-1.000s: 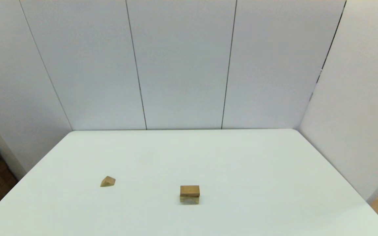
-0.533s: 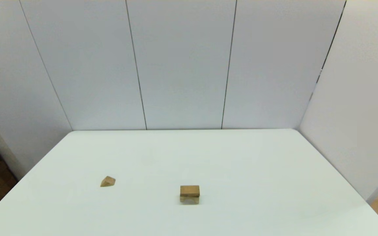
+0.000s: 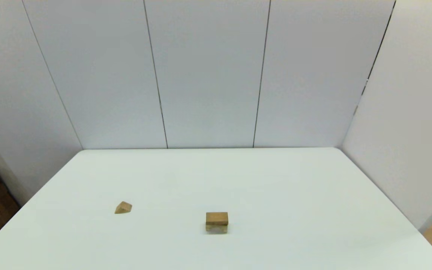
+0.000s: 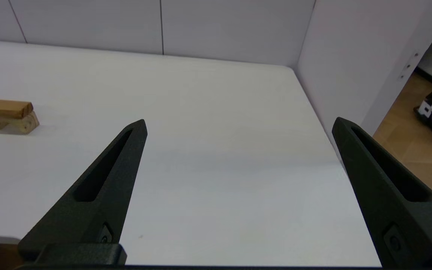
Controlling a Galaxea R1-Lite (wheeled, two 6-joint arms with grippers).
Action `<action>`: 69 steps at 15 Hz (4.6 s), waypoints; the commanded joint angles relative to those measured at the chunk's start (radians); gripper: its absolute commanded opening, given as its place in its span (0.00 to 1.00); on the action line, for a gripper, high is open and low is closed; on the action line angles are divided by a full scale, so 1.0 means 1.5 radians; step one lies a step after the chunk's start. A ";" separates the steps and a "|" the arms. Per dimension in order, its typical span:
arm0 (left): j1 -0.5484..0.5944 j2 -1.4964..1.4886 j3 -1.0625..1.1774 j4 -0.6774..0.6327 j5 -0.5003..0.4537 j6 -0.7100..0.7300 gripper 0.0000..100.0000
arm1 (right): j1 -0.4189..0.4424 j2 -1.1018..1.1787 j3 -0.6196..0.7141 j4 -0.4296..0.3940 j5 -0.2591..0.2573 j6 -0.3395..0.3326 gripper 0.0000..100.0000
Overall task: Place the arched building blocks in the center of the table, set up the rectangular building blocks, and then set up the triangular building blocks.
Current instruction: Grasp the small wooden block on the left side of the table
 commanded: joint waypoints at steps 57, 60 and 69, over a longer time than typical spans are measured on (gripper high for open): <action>0.048 1.451 -1.145 0.633 -0.009 0.637 1.00 | 0.000 0.001 0.001 -0.004 -0.025 0.101 1.00; 0.040 1.514 -1.180 0.634 -0.008 0.783 1.00 | 0.000 0.001 0.001 -0.003 -0.025 0.101 1.00; -0.010 1.594 -1.220 0.652 0.024 0.855 1.00 | 0.000 0.001 0.000 -0.003 -0.025 0.101 1.00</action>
